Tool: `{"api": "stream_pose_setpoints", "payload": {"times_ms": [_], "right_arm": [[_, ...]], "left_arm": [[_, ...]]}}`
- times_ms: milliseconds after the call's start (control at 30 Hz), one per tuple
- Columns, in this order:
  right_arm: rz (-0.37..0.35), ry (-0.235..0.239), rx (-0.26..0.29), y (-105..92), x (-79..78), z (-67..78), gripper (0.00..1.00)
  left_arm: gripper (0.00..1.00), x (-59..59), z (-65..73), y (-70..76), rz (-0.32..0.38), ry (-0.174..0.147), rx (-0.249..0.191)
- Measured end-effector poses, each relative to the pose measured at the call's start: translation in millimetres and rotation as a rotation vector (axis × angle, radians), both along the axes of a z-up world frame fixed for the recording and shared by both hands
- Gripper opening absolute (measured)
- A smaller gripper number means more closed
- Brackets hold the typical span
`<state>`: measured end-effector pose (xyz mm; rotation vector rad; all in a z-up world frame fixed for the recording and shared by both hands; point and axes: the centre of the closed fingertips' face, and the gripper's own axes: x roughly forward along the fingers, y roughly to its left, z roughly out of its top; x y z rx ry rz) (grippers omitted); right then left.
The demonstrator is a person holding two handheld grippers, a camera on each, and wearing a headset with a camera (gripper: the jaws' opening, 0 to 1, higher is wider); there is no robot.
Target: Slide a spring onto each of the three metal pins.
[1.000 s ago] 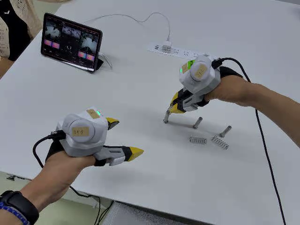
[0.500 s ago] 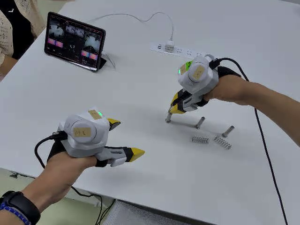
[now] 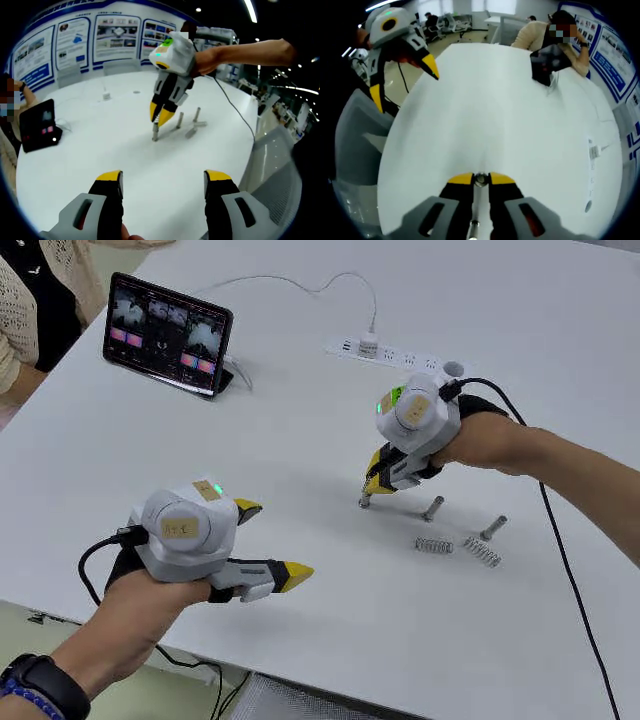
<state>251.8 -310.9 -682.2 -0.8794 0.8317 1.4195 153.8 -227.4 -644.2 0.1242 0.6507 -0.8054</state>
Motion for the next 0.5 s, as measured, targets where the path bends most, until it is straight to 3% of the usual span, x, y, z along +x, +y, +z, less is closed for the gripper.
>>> {"api": "stream_pose_setpoints", "payload": {"times_ms": [500], "right_arm": [[0.019, 0.009, -0.02, 1.0, 2.2, -18.1, 0.13]], "left_arm": [[0.67, -2.6, -3.6, -2.4, -0.004, 0.012, -0.003]]}}
